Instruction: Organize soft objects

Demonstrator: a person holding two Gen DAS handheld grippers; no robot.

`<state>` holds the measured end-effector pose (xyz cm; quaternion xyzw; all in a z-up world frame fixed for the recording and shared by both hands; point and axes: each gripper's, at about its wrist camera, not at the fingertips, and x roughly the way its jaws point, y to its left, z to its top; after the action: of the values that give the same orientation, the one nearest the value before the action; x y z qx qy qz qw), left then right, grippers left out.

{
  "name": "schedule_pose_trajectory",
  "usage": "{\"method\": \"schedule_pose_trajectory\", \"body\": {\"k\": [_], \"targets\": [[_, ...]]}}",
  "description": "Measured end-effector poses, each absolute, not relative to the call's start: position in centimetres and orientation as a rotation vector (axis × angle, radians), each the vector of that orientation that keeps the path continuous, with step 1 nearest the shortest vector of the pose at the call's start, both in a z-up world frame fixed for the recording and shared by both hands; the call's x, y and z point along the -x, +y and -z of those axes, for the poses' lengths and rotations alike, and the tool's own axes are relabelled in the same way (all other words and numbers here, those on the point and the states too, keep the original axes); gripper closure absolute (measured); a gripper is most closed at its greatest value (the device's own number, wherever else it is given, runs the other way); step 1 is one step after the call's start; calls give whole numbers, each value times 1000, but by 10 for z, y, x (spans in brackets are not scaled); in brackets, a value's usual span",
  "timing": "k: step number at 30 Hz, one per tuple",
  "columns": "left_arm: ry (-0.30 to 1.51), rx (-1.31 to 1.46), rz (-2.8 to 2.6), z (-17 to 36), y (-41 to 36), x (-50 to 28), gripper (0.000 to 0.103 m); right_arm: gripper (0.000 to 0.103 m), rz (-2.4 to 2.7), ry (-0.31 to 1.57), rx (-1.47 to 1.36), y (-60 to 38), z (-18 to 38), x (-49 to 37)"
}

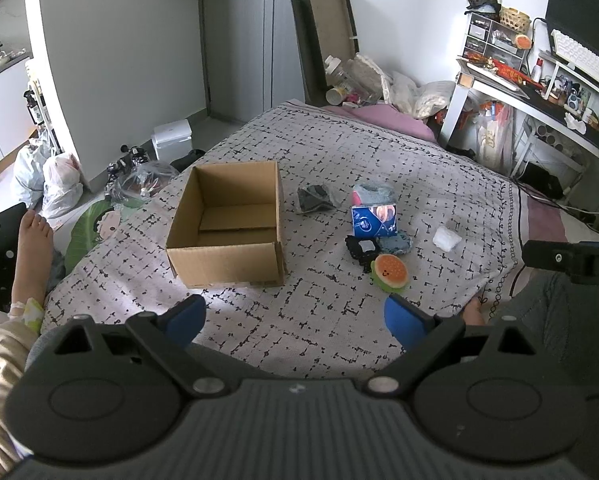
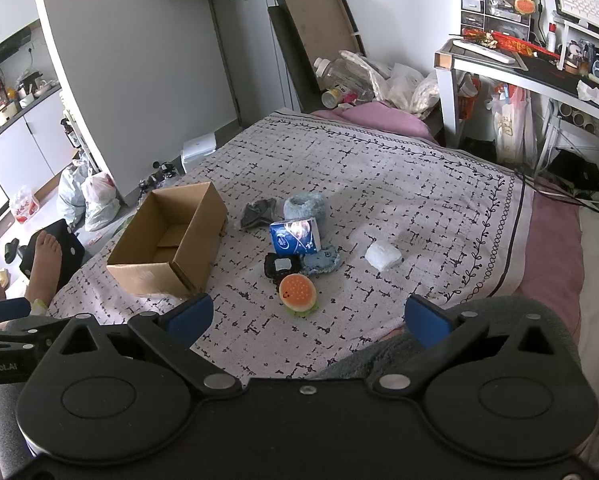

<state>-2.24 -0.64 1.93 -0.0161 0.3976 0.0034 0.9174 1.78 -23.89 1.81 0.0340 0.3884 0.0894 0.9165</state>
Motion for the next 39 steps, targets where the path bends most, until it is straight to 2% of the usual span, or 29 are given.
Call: {"method": "schedule_pose_trajectory", "body": {"k": [20, 39], "targets": [[815, 22, -32, -15, -10, 13, 8, 0, -195, 802, -84, -238, -12, -30], [836, 33, 13, 9, -33, -44, 8, 0, -79, 842, -176, -269, 11, -84]]}}
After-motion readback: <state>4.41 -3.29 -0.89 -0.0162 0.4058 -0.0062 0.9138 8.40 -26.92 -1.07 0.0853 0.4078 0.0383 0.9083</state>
